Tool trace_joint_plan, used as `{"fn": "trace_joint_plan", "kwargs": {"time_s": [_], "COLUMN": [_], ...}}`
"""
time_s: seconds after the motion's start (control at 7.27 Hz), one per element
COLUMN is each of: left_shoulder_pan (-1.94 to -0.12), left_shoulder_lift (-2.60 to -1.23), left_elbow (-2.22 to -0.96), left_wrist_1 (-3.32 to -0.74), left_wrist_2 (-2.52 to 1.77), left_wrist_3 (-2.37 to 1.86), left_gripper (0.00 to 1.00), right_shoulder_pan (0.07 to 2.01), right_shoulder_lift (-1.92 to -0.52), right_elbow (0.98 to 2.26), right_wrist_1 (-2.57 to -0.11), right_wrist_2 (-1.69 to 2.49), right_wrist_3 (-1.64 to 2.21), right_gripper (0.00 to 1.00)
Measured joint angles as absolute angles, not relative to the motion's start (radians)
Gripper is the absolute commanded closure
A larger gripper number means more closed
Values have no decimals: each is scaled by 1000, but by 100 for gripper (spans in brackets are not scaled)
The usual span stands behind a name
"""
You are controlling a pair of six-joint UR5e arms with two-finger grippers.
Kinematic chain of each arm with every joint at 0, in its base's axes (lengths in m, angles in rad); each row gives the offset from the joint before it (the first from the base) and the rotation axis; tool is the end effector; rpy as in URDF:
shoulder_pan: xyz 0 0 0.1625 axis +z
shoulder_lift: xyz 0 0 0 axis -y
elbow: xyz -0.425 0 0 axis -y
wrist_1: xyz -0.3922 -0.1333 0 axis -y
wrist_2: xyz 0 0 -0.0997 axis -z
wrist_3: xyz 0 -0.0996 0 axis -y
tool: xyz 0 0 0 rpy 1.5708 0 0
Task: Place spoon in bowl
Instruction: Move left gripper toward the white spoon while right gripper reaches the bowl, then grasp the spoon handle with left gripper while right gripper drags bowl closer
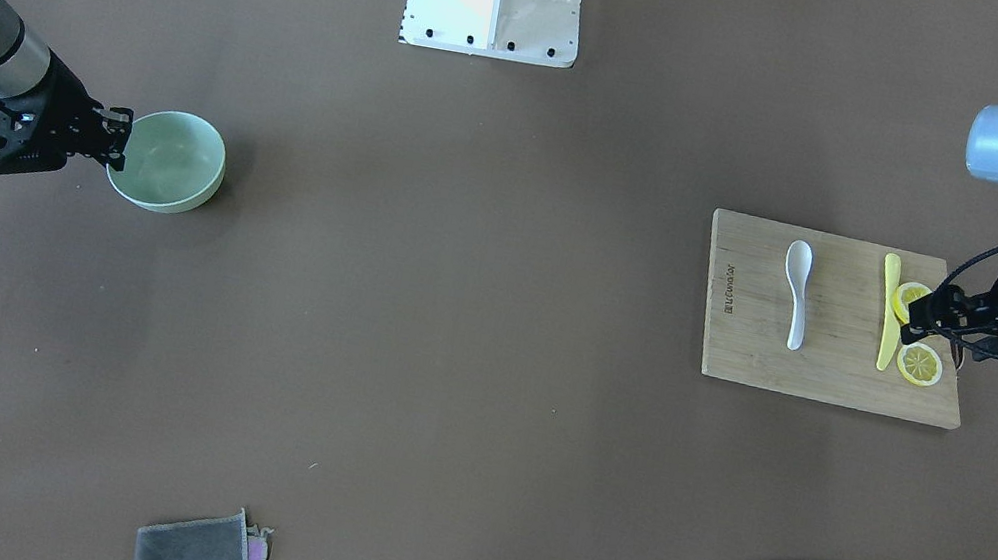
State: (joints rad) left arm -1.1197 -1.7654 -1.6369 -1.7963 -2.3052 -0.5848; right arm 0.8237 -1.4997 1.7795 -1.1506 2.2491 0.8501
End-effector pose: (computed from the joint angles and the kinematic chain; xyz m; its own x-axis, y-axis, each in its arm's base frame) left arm 0.1946 -0.5544 0.4972 0.6559 0.0656 -0.7520 -0.0280 0.9976 0.0626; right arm -0.3105 -0.4394 0.4732 0.5862 -0.1233 0.8007 0.1201 0.9907 0.0645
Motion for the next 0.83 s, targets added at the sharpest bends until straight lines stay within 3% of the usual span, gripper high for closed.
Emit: {"fn": "trace_joint_plan", "kwargs": {"time_s": [0.83], "left_shoulder_pan": [-925], "left_shoulder_lift": [-1815], "left_elbow": [-1636], "left_wrist_1": [-1830], "left_wrist_2": [-2213], "left_wrist_3": [-779], "left_gripper": [27], "right_shoulder_pan": [591], "right_shoulder_lift": [-1147], "right_elbow": [1739], "right_wrist_1": [-1166], "right_wrist_2": [2083], "right_wrist_3": [1361], "right_gripper": [100]}}
